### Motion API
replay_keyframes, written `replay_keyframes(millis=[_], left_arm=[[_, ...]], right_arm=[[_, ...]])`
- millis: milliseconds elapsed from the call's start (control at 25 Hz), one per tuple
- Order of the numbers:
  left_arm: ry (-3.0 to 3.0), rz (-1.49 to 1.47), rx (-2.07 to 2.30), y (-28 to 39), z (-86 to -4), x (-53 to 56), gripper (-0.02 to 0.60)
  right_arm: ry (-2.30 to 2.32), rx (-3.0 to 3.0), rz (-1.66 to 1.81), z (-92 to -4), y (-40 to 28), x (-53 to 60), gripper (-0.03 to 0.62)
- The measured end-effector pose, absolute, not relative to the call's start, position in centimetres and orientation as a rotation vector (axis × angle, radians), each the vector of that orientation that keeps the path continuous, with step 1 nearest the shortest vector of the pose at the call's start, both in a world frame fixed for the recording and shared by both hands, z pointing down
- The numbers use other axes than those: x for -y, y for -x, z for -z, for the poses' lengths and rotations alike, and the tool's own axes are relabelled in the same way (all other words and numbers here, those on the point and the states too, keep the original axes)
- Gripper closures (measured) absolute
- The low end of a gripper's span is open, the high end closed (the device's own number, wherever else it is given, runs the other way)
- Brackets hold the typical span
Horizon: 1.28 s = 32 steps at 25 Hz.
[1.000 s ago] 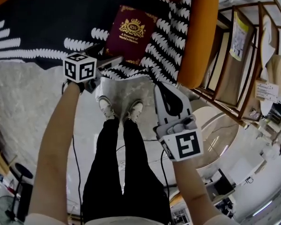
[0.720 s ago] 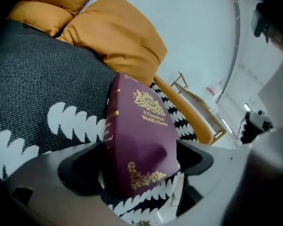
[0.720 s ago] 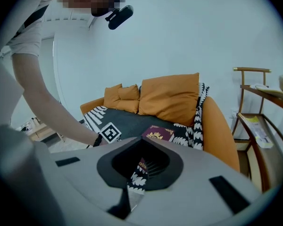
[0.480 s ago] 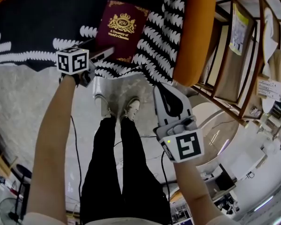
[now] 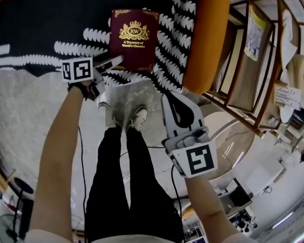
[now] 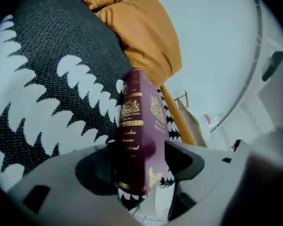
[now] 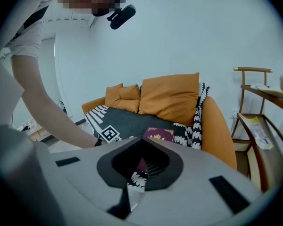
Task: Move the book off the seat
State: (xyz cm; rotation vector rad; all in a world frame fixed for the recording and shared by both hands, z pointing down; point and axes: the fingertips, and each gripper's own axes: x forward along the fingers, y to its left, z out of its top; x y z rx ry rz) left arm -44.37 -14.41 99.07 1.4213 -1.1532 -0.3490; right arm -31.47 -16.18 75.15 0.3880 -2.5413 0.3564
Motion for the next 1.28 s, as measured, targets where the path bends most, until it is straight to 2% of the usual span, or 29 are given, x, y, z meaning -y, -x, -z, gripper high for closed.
replay_keyframes(millis=[80, 200, 280, 480, 1040, 1280], left_arm=[[-1.394, 0.365, 1.134, 44.6, -99.2, 14.2, 0.329], [-1.364, 0.514, 1.005, 43.7, -97.5, 13.9, 0.363], [-1.385, 0.548, 0.920, 42.2, -96.2, 14.2, 0.364], [-1.577, 0.334, 0.924, 39.7, -95.7, 16.2, 0.345], [-1.534, 0.481, 1.049, 41.0, -91.4, 13.5, 0.351], [-1.547, 0.605, 1.056, 41.8, -86.7, 11.1, 0.351]], right_arm=[[-0.381, 2.532, -0.351, -75.5, 30.7, 16.0, 0.572], [-0.390, 2.520, -0.355, -75.6, 29.9, 15.7, 0.572], [-0.395, 2.520, -0.356, -75.4, 29.8, 15.6, 0.572], [-0.402, 2.530, -0.347, -74.8, 29.8, 15.2, 0.572], [-0.393, 2.559, -0.314, -71.8, 28.5, 13.6, 0.572], [-0.388, 2.588, -0.306, -69.7, 28.7, 13.4, 0.572]])
